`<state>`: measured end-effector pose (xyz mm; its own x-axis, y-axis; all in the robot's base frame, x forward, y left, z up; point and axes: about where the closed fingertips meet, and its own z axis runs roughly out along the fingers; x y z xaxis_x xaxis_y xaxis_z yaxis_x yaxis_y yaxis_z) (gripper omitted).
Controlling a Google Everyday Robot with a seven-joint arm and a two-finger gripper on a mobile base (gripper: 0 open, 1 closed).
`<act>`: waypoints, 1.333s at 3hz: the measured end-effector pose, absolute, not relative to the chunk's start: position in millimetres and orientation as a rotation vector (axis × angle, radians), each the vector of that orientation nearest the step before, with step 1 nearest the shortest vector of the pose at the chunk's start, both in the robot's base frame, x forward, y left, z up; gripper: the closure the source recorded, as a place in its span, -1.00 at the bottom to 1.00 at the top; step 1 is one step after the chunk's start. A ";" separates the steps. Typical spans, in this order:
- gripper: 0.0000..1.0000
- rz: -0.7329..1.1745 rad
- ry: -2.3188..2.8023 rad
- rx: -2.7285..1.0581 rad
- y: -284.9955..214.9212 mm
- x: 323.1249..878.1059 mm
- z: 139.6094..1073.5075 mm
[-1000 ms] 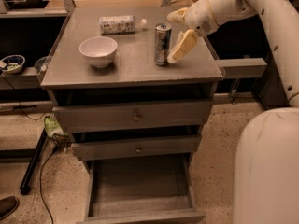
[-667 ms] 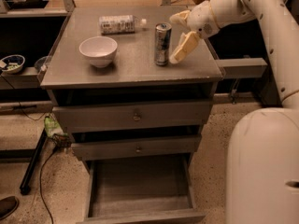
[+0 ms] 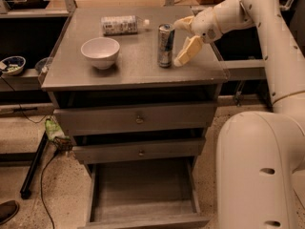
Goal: Place redbull can into bottom drawer
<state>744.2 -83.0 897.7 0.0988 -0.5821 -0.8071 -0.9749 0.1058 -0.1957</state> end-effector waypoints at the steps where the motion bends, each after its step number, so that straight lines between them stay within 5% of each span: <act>1: -1.00 0.681 1.557 -1.550 -74.9 744.6 889.1; 4: -0.92 0.735 1.517 -1.585 -46.0 746.3 881.2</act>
Offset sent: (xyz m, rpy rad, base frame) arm -0.0007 0.0209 -0.0164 0.0775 0.0504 0.0638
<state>746.3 -46.0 881.2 0.1102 -0.5186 -0.8479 -0.9869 0.0442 -0.1553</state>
